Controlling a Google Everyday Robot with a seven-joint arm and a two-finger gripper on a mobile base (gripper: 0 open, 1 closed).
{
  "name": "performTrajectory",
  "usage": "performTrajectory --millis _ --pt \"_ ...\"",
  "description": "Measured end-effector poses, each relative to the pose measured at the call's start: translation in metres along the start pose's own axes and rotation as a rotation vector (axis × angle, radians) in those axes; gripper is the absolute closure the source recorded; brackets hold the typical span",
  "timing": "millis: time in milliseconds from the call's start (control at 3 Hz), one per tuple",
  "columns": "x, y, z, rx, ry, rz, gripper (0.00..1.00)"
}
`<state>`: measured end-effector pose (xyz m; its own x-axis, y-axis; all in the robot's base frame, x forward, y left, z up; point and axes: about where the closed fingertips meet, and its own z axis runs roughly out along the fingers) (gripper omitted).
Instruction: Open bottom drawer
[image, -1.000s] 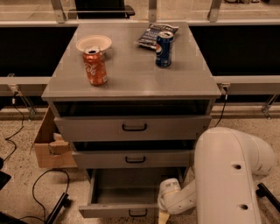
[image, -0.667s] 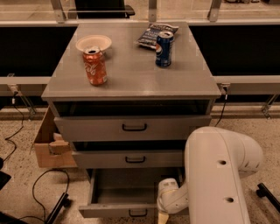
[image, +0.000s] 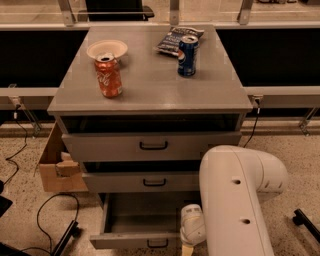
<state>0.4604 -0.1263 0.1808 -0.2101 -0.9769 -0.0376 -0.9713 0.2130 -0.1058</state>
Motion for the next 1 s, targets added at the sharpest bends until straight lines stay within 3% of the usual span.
performTrajectory --millis 333,667,1000 --pt "0.001 0.010 0.010 -0.042 -0.015 0.024 0.18" --pt "0.007 0.054 0.018 -0.151 -0.064 0.091 0.41" --pt "0.008 0.063 0.016 -0.172 -0.076 0.106 0.64"
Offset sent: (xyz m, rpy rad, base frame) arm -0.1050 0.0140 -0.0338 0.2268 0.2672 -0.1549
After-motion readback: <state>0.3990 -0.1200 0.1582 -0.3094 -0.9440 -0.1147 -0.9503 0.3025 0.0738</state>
